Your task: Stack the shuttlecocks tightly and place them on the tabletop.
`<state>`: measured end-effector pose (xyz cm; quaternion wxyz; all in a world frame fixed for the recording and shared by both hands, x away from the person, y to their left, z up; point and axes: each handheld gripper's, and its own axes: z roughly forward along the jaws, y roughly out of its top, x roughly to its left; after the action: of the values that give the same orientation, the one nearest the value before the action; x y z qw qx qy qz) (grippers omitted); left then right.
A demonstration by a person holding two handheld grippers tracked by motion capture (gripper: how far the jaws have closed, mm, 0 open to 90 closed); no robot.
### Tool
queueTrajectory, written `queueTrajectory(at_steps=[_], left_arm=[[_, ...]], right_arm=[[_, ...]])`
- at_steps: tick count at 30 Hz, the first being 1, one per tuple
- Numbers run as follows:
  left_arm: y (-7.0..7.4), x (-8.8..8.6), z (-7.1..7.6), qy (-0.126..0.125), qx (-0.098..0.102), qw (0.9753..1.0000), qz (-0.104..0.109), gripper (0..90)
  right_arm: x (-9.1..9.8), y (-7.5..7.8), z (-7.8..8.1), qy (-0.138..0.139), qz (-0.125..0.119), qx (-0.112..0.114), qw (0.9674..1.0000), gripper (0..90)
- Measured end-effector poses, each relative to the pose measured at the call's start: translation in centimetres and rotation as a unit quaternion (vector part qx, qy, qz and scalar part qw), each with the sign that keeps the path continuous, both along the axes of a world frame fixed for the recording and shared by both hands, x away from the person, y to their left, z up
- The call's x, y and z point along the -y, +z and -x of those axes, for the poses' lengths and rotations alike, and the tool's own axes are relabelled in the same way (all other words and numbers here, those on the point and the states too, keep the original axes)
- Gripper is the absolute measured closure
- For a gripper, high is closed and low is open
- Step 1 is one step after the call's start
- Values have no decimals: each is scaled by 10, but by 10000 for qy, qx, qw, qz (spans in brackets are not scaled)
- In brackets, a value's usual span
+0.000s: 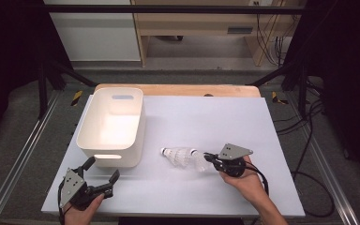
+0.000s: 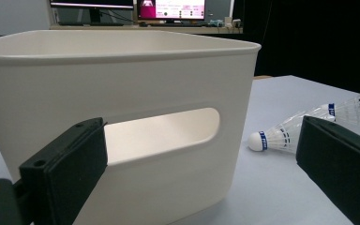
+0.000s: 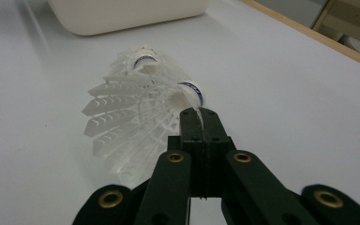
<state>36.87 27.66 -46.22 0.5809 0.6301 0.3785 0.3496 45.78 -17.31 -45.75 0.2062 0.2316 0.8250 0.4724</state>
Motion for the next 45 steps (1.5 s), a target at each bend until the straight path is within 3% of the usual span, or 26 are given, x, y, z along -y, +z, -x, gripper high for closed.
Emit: queueTrajectory(at_steps=[26,45], left_arm=[[1,0,1,4,11,10000,-5,23],[1,1,1,-19,18,10000,-28,23]], right_arm=[[-26,-15,-11,263,86,-217,9994,900],[-28,-16,-22,203,30,-324,9993,900]])
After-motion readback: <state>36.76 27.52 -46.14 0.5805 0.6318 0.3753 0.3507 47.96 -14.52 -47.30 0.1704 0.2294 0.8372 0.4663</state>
